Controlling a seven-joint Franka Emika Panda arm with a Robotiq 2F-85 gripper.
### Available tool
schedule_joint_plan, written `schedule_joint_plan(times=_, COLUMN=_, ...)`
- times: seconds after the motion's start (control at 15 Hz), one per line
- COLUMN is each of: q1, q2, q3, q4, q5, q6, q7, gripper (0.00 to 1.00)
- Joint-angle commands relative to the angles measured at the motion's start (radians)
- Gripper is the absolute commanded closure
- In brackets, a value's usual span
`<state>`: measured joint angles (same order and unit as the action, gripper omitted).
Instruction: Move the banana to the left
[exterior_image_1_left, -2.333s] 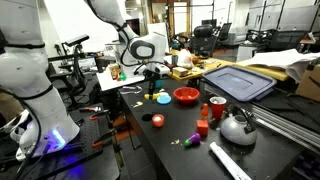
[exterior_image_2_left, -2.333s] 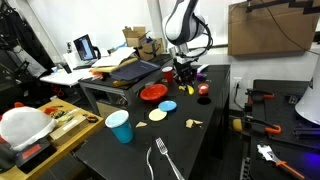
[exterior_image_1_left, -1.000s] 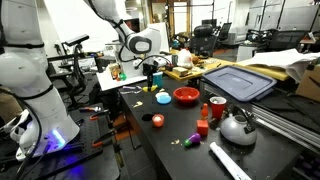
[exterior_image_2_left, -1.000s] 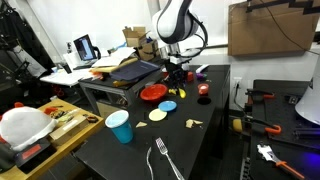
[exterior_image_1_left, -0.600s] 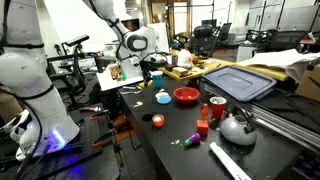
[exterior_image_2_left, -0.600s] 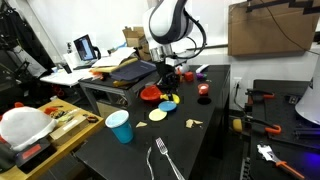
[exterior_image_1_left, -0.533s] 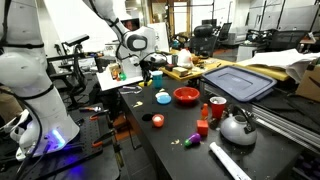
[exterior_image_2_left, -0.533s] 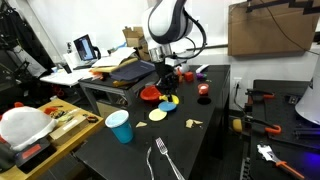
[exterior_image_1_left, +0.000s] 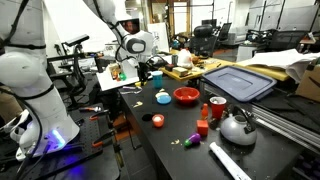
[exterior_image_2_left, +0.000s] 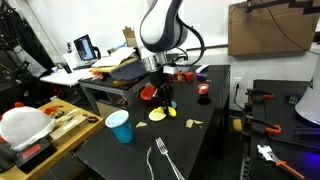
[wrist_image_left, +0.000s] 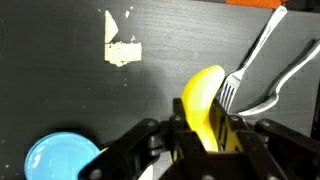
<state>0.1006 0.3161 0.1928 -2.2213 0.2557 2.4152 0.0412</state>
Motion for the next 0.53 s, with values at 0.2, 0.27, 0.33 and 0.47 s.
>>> schedule_joint_plan(times=0.2, q1=0.017, q2=0.112, q3=0.04, q4=0.098, q5=0.033, q6=-0.012, q7=-0.065, gripper=0.93)
schedule_joint_plan(times=0.27, q1=0.018, q2=0.125, q3=0.049, q4=0.114, q5=0.038, q6=-0.014, q7=-0.07, gripper=0.93)
schedule_joint_plan(times=0.33, q1=0.022, q2=0.137, q3=0.059, q4=0.13, q5=0.042, q6=-0.017, q7=-0.072, gripper=0.93)
schedule_joint_plan(times=0.47, q1=0.032, q2=0.162, q3=0.081, q4=0.167, q5=0.051, q6=-0.02, q7=-0.061, gripper=0.93)
